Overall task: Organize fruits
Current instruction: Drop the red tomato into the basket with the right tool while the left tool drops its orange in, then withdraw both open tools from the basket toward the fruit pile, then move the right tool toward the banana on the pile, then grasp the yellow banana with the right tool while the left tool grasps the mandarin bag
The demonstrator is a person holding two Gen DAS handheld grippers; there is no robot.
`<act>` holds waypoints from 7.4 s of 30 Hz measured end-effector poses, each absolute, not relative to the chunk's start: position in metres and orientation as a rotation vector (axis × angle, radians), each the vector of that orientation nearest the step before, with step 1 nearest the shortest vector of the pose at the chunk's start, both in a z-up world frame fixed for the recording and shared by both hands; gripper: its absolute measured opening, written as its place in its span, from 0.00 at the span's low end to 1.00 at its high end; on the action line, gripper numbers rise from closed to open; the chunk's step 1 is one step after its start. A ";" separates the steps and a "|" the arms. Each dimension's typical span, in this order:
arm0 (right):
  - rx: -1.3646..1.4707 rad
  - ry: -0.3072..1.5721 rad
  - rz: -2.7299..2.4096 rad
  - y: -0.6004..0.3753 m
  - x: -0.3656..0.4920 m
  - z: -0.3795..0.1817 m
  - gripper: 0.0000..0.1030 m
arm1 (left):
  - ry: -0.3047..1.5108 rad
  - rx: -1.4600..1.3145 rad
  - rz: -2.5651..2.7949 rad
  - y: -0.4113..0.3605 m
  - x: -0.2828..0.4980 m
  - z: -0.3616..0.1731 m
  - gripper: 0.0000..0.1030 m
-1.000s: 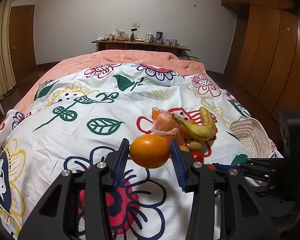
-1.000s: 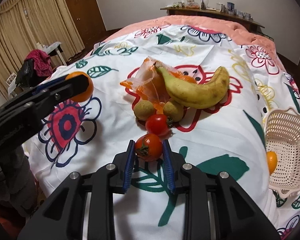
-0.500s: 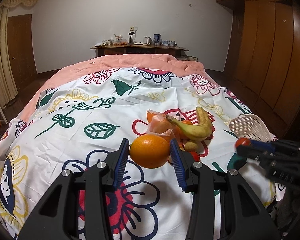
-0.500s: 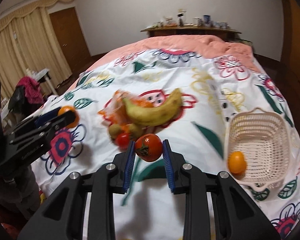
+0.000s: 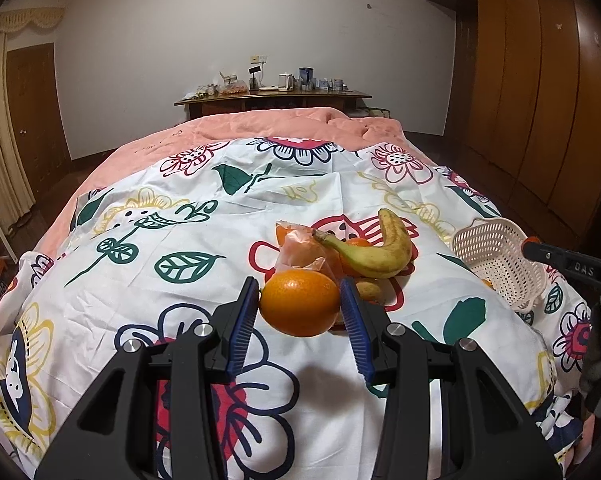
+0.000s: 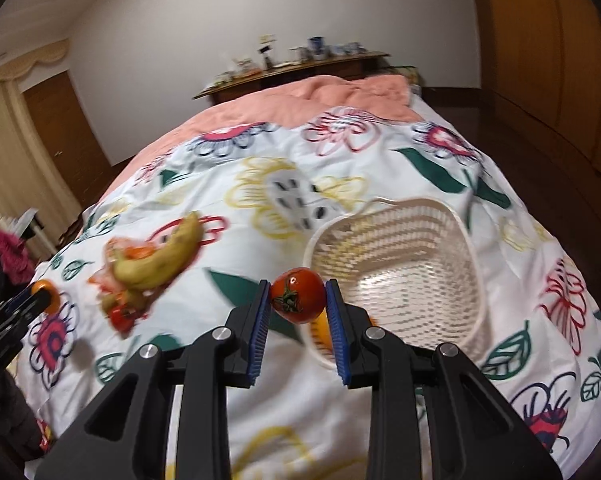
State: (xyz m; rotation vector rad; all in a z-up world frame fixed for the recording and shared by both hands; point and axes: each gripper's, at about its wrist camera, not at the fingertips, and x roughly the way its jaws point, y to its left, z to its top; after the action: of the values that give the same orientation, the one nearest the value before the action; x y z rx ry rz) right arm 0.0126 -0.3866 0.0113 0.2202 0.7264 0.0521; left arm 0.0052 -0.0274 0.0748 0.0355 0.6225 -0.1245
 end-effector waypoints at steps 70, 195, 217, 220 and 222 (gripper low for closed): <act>0.485 0.671 -0.062 -0.494 -0.005 -0.022 0.36 | 0.817 0.201 -0.559 -0.278 0.085 0.062 0.60; 0.056 0.903 0.198 -0.326 0.071 0.011 0.84 | 0.704 -0.076 -0.038 0.019 0.094 0.079 0.97; -0.048 1.013 0.227 -0.244 0.125 -0.003 0.44 | 0.712 -0.074 -0.044 0.017 0.098 0.074 0.97; -0.088 1.019 0.216 -0.240 0.129 -0.005 0.40 | 0.714 -0.061 -0.057 0.013 0.100 0.075 0.97; -0.109 1.016 0.211 -0.240 0.127 -0.004 0.34 | 0.716 -0.048 -0.065 0.008 0.102 0.075 0.97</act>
State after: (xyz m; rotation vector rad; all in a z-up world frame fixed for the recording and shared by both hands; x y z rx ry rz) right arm 0.1274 -0.2404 -0.0045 -0.1094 1.0156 0.2108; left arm 0.1017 0.0082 0.0752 -0.0477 0.7162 -0.0650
